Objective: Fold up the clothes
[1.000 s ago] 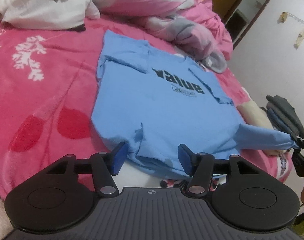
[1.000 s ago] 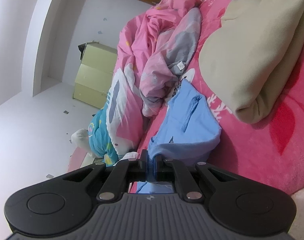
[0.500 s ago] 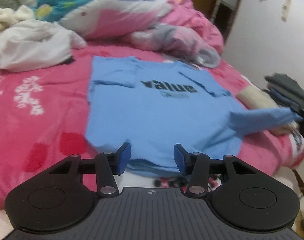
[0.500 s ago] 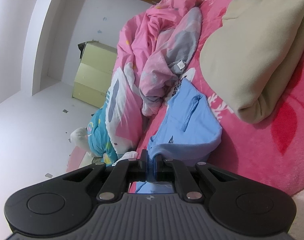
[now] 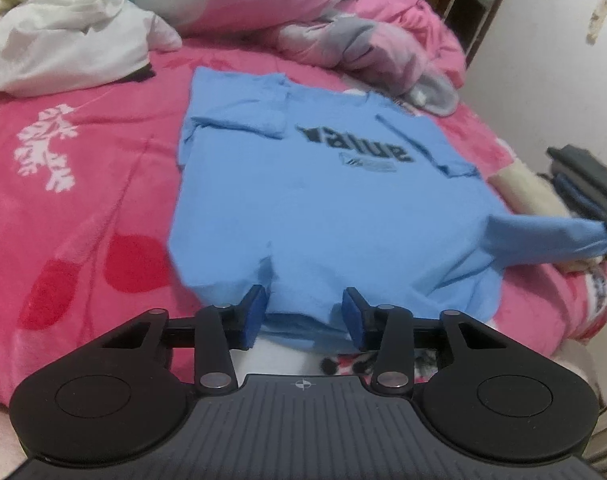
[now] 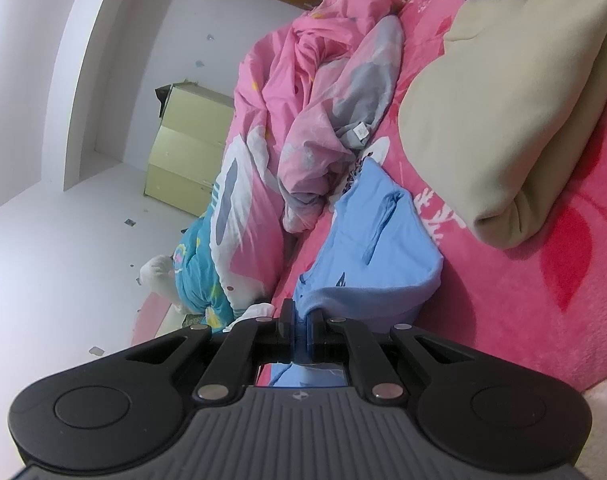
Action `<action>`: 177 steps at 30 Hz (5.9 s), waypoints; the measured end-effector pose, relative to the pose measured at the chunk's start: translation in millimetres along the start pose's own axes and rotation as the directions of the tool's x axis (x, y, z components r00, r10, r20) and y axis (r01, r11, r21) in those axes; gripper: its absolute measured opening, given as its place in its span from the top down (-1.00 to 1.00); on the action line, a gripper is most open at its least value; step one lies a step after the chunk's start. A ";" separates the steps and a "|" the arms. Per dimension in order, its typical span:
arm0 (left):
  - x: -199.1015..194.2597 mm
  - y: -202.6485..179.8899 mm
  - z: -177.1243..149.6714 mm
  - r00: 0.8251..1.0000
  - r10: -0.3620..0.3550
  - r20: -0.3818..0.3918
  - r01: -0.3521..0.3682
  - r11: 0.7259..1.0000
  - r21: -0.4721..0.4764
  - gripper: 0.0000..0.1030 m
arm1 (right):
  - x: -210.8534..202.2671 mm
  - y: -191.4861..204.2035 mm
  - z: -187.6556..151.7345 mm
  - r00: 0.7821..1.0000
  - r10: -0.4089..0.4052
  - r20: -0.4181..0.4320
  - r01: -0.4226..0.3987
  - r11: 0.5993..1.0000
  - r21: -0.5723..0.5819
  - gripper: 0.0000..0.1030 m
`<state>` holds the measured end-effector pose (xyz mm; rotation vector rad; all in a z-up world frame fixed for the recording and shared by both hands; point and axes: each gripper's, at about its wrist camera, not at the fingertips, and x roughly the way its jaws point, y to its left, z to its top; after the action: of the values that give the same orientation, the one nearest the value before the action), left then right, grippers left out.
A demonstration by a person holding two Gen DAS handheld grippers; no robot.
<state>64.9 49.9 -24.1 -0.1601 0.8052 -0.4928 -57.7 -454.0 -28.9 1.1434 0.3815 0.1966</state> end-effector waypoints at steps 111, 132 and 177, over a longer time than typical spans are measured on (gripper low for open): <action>179.6 168.9 154.5 0.953 -0.050 0.300 0.161 0.920 -0.356 0.32 | 521.0 84.0 -5.3 0.899 -0.335 -0.283 0.132 0.822 -0.553 0.77; 184.6 175.1 153.5 0.947 -0.070 0.313 0.189 0.909 -0.371 0.32 | 395.7 33.8 154.4 0.826 -0.561 0.063 0.495 0.667 -0.557 0.76; 97.0 128.3 49.0 0.943 -0.069 0.326 0.207 0.888 -0.410 0.80 | 237.9 40.0 62.2 0.736 -0.675 0.063 0.551 0.541 -0.636 0.90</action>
<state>203.7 113.3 -94.7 -0.7048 0.5923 -0.4014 187.0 -408.6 -16.3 0.2671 0.8105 -0.2017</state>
